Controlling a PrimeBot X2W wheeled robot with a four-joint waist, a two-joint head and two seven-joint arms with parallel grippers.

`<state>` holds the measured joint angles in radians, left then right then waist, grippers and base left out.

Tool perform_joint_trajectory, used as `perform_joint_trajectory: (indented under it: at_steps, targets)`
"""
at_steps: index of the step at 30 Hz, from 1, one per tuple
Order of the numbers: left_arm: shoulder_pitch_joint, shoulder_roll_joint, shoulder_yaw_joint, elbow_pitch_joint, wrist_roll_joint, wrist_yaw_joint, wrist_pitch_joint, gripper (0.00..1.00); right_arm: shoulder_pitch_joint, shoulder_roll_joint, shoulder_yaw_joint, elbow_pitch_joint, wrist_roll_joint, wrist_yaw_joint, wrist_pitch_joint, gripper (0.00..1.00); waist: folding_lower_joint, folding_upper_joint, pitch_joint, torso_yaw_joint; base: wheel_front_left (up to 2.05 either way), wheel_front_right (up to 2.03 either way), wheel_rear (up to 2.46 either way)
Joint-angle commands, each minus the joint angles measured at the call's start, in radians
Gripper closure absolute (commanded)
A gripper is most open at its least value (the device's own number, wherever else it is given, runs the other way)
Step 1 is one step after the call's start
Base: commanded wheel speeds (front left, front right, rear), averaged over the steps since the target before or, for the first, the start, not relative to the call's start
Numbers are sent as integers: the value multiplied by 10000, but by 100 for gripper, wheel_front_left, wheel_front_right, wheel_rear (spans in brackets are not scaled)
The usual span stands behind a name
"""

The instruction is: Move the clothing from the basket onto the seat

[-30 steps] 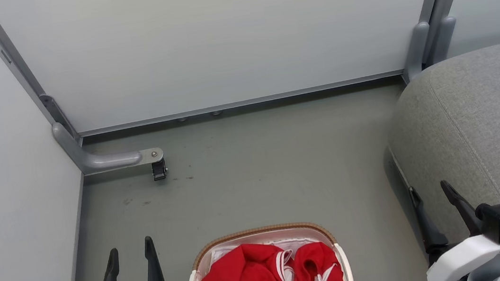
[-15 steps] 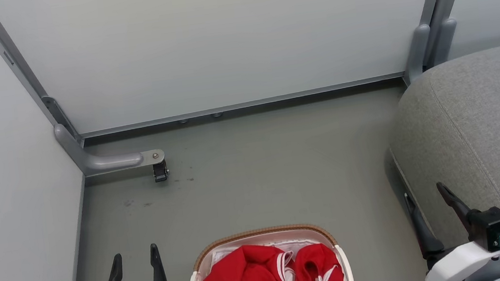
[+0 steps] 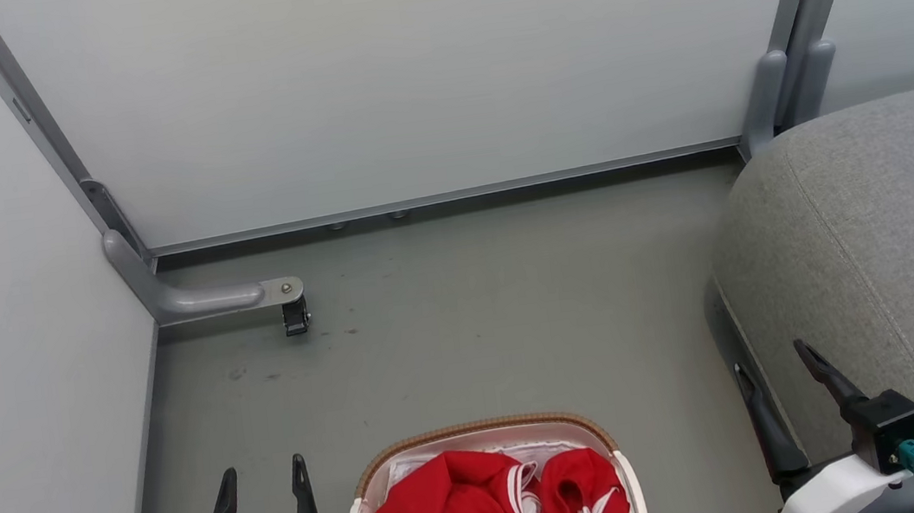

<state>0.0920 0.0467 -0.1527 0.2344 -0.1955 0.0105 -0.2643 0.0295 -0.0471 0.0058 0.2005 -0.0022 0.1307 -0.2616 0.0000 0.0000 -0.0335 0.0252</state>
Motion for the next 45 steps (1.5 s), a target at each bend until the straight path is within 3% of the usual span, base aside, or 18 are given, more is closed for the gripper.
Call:
perform_joint_trajectory:
  at_steps: [1,26,36,45]
  targets:
    - [140,65,19,35,-1,68,-4,0,105,-60,-9,-11,-57,0,-52,0,0,0,1,0,0,0,0]
    - [-135,62,-216,145,-94,42,-2,0,-145,-57,-203,-171,-110,-1,-53,0,0,0,487,-98,0,0,0]
    - [-1765,63,-1155,744,123,-204,-1,0,-1280,-57,-596,-725,-255,-1,-51,0,0,0,2330,-489,0,0,0]
    - [-4477,63,-2521,3215,548,-753,1,0,-2655,-51,-938,-1370,-202,-4,-51,0,0,0,4793,-987,0,0,0]
